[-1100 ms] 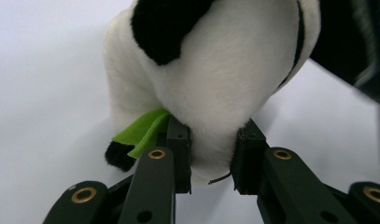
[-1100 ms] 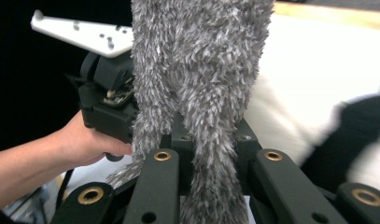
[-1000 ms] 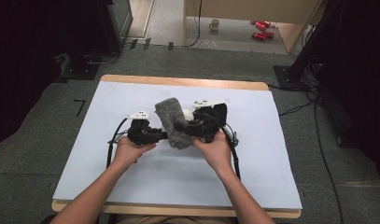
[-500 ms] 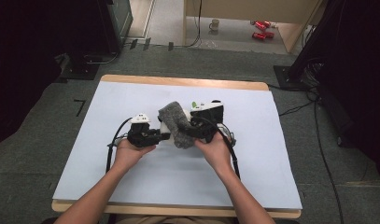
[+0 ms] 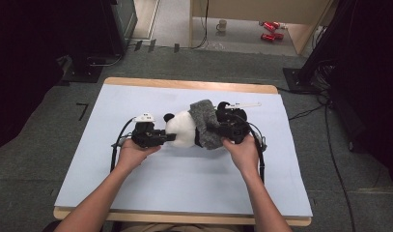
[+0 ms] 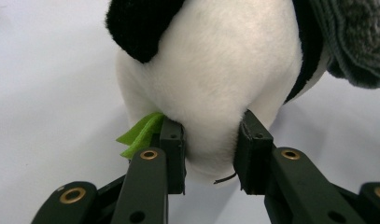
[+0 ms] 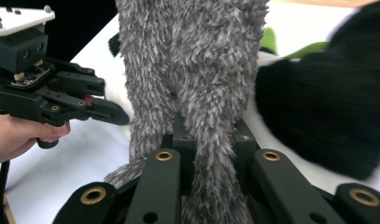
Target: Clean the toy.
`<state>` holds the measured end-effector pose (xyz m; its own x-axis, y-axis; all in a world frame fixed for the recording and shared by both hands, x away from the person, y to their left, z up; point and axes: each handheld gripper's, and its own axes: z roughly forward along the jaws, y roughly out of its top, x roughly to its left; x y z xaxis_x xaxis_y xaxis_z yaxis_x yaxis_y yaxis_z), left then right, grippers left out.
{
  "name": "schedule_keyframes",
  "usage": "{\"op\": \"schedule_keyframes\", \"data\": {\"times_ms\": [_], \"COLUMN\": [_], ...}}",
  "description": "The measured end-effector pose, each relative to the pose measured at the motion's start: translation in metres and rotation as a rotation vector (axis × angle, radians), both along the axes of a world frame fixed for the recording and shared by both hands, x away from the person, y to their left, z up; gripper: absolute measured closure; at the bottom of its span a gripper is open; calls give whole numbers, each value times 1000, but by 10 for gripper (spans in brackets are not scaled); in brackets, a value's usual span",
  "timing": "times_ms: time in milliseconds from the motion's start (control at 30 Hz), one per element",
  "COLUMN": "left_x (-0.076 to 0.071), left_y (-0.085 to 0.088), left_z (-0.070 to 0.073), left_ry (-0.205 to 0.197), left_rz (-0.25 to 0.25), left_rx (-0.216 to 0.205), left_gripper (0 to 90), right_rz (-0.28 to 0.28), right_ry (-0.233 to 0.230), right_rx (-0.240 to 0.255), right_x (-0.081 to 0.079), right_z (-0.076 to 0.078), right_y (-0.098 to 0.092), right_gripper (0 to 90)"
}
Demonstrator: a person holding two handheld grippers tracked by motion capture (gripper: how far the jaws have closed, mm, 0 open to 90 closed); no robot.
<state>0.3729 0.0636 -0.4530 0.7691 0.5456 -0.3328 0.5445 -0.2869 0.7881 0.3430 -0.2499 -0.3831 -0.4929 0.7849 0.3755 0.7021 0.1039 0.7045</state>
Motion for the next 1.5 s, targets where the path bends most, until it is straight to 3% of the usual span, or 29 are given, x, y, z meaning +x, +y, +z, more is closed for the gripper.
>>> {"op": "schedule_keyframes", "data": {"times_ms": [267,567,800,1000,1033,1133,1200,1300,1500], "left_x": [4,5,5,5,5,5,5,5,0], "left_y": [1,1,1,2,2,2,2,2,0], "left_z": [-1,-1,-2,-3,-3,-3,-3,-3,-4], "left_ry": [13,20,23,21,22,25,27,27,17], "left_rz": [-2,-1,0,1,1,3,5,7,18], "left_rx": [-19,-22,-22,-19,-19,-22,-22,-23,-26], "left_gripper": [675,670,668,666,666,664,662,662,661], "right_rz": [-80,-123,-164,-211,-228,-242,-249,-239,-126], "right_ry": [6,0,-3,23,28,43,30,-1,-88], "right_rx": [35,35,5,-4,-48,-46,5,37,114], "right_x": [-1,0,0,4,5,5,2,-2,-13], "right_z": [3,-1,-1,-19,-22,-22,-13,0,35], "right_y": [-34,-50,-59,-70,-72,-77,-82,-82,-54], "right_gripper": [787,786,787,789,789,789,789,789,788]}}
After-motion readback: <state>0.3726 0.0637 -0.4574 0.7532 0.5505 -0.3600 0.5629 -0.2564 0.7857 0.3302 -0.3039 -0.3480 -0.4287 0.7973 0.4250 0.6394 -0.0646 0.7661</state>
